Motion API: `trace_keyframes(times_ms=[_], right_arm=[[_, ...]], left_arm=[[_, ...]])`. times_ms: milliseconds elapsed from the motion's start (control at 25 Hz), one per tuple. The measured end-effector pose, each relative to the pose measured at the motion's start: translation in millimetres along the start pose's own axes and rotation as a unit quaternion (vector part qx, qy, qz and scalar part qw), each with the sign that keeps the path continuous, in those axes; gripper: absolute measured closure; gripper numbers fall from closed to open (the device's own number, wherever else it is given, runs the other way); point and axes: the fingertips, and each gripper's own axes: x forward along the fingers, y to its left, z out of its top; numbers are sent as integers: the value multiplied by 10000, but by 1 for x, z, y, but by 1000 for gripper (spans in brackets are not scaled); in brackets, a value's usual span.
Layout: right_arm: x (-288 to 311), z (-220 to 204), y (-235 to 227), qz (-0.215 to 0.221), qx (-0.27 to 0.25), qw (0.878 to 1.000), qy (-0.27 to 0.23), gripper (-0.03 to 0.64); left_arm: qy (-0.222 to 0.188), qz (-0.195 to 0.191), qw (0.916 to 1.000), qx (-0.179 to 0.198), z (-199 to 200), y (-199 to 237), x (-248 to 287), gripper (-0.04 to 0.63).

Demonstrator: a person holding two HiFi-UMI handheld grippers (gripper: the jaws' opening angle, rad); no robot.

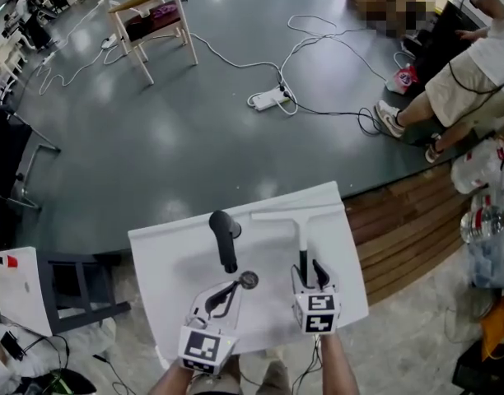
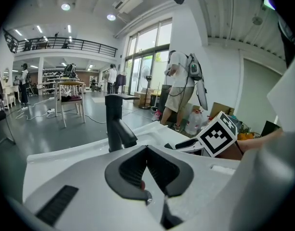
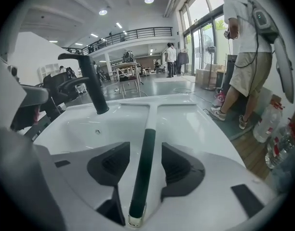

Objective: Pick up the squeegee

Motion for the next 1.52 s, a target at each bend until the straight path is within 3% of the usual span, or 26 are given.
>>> trace_keyframes(times_ms=[200, 480, 800, 1080, 1520], right_arm=[[13, -4, 6, -35, -129, 9995, 272, 417], [19, -9, 1, -330, -122, 9981, 501, 512], [16, -5, -3, -303, 247, 9985, 383, 535], [11, 2, 1, -318, 188, 9986, 380, 538], [-25, 45, 10, -317, 137, 9994, -79, 538]], left_arm=[[9, 18, 10000, -23, -2, 4, 1, 597], [7, 18, 10000, -17, -5, 5, 2, 597], [19, 75, 10000, -27, -9, 9, -3, 597], [-67, 125, 9999, 8, -2, 17, -12, 597], [-314, 196, 9993, 74, 23, 14, -43, 597]])
